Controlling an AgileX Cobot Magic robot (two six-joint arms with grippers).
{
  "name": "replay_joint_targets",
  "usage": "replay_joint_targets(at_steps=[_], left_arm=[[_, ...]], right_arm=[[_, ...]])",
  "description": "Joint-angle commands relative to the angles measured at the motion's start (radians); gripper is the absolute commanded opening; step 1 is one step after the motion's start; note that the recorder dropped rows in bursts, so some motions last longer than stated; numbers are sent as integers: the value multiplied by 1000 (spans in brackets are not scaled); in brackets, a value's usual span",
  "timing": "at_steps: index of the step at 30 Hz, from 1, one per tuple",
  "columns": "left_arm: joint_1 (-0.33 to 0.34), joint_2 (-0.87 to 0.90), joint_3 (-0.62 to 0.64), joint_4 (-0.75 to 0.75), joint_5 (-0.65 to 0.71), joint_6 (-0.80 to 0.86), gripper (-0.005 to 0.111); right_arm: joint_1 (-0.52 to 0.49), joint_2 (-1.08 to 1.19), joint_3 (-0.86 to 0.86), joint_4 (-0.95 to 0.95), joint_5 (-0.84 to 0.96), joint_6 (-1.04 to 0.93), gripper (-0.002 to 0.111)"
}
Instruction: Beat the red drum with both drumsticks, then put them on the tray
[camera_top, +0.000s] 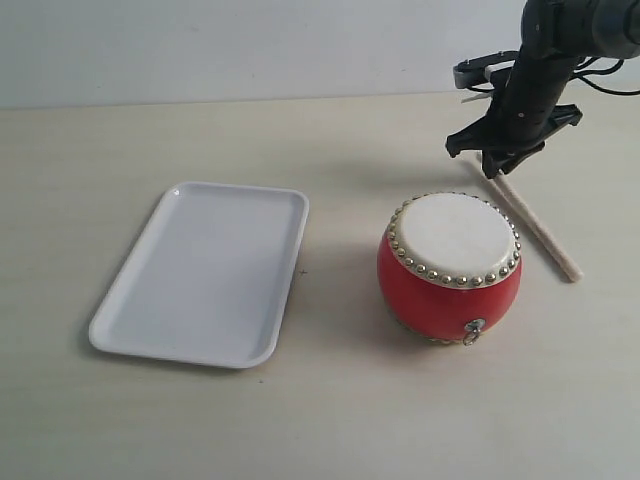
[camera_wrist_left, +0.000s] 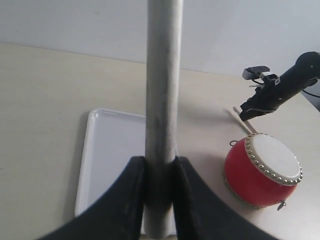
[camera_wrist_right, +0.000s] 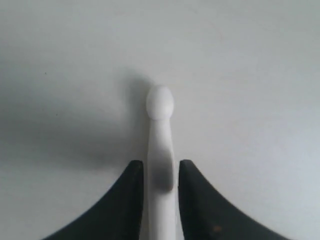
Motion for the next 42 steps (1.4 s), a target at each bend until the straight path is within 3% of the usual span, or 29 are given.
replay_joint_targets(at_steps=[1,10,16,24,34,42], left_arm=[[3,0,4,13,-7,-9,0],[3,0,4,13,-7,-9,0],[3,0,4,13,-7,-9,0],[3,0,4,22,-11,-9,0],[3,0,4,24,-25,-9,0],[3,0,4,24,-25,-9,0]], right_arm=[[-1,-3,1,-5,-11,1,30],[-6,-58,1,-22,-8,18,31],[-85,-130,1,-21,97,13,31],[-211,-171,101,222,247,-167,43],[-216,-435,533,159,-68,-167,37],[-211,-462,569,177,-45,-160,33]])
